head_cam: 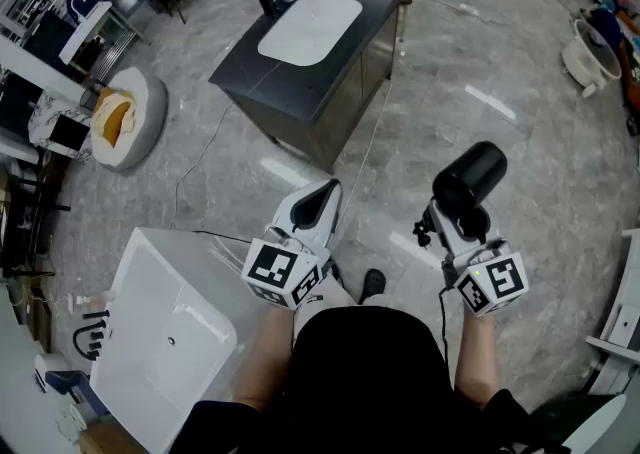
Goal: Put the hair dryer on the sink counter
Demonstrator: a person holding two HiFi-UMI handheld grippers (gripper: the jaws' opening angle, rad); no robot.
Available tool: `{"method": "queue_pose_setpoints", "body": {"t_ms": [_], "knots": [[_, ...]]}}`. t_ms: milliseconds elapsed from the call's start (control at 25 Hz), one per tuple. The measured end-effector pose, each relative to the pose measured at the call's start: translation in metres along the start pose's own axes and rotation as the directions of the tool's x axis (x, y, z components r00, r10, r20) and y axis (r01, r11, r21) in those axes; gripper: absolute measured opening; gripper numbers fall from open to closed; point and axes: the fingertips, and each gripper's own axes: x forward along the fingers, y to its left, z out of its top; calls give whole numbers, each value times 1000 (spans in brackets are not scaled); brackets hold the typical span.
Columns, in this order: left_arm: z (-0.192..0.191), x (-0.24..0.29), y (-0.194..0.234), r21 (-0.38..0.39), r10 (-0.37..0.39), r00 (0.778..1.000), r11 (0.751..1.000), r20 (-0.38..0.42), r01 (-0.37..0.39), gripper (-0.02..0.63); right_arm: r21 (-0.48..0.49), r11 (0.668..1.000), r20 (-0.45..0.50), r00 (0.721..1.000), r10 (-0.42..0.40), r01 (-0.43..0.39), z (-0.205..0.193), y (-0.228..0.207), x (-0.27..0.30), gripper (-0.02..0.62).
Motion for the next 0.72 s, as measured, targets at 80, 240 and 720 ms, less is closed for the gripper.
{"method": "queue_pose_setpoints", "body": {"t_ms": [80,240,720], "knots": [[1,-7,-12,-1,-1,1000,1000,4,1,0,-14,1000,5,1000,7,-7,5,5,-11,207],[5,-19,-28,1,-5,1000,1000,12,5,0,-37,999,15,999,30,-30,14,18,-22,207],[1,-45,-42,-3,30,999,1000,23,-30,0,-21,991,20,991,133,-133,11,54,-28,207]]}}
